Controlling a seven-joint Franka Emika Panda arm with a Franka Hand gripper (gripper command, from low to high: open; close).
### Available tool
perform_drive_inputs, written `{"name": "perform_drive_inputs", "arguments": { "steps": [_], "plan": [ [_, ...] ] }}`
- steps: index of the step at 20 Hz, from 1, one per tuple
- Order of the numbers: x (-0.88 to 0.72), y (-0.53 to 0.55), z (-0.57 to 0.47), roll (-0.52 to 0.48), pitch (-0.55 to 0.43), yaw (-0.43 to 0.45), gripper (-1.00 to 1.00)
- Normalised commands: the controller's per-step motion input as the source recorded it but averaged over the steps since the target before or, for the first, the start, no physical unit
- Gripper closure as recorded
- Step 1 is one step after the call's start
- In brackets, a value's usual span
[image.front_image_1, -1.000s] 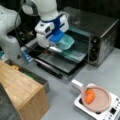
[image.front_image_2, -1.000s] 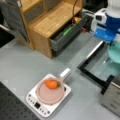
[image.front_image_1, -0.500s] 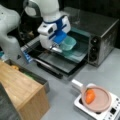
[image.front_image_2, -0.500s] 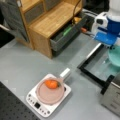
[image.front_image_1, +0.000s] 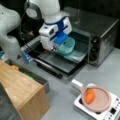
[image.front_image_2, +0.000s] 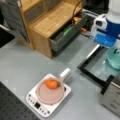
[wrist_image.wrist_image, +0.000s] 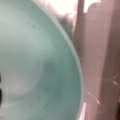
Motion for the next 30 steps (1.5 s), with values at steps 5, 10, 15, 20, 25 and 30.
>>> {"name": "perform_drive_inputs", "arguments": {
  "steps": [5,10,15,20,25,30],
  "plan": [
    [0.12,0.07,0.04,-0.005,0.044,-0.089,-1.00],
    [0.14,-0.01,0.11,-0.040,0.085,-0.140,-1.00],
    [0.24,-0.22,0.24,-0.095,0.136,-0.167,-1.00],
    [0.40,-0.38,0.30,-0.085,0.177,-0.063,-1.00],
    [0.64,-0.38,0.31,-0.062,0.232,0.016,-1.00],
    [0.96,-0.32,0.25,-0.073,0.255,0.070,-1.00]
  ]
}}
